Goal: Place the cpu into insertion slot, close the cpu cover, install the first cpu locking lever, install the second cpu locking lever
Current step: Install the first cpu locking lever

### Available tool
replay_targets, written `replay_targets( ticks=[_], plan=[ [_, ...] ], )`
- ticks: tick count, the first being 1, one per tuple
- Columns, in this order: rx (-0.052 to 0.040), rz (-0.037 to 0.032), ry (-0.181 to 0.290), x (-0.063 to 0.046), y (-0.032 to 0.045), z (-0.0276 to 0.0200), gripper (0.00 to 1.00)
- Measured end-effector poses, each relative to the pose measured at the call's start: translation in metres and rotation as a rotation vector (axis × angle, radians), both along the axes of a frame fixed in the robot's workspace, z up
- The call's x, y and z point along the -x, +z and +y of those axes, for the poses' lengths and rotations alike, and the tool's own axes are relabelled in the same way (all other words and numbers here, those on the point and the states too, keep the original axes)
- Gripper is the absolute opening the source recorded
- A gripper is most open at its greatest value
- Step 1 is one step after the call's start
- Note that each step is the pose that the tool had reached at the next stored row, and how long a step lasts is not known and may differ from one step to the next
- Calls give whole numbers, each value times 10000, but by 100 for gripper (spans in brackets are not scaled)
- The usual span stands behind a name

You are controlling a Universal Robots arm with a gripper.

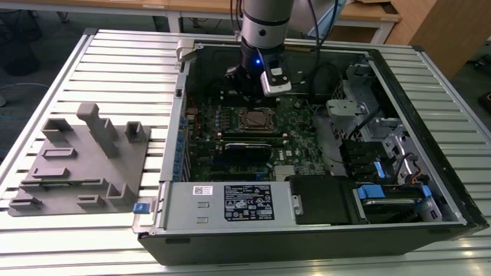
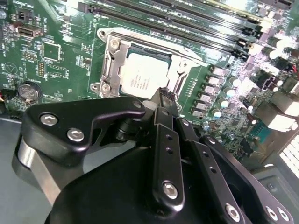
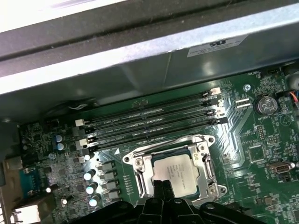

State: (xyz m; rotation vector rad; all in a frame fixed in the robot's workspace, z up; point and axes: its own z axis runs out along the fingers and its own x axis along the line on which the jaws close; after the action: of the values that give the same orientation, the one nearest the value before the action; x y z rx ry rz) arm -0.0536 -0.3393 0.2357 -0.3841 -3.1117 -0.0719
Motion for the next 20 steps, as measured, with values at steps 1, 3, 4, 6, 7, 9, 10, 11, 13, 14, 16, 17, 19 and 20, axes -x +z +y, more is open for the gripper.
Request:
replay_targets(
  ticks=[1, 3, 4, 6, 7, 9, 10, 11, 13, 14, 16, 17, 19, 20],
  plan=[
    [-1, -34, 39, 0, -1, 0, 10],
    [-2, -40, 55, 0, -2, 0, 10],
    [-1, -40, 56, 0, -1, 0, 10],
    [-1, -40, 57, 0, -1, 0, 10],
    [-1, -40, 57, 0, -1, 0, 10],
    [-12, -53, 57, 0, -2, 0, 10],
    [-15, -85, 66, 1, -5, 0, 10],
    [-16, -132, 87, 0, -8, 0, 10],
    [-14, -241, 170, -2, -12, 0, 10],
    [-13, -304, 234, -2, -14, -1, 10],
    [-18, -400, 382, -4, -18, 0, 10],
    [-20, -430, 462, -5, -21, 0, 10],
    [-20, -465, 611, -11, -24, 0, 10],
    [-22, -468, 682, -19, -27, 0, 10]
  ],
)
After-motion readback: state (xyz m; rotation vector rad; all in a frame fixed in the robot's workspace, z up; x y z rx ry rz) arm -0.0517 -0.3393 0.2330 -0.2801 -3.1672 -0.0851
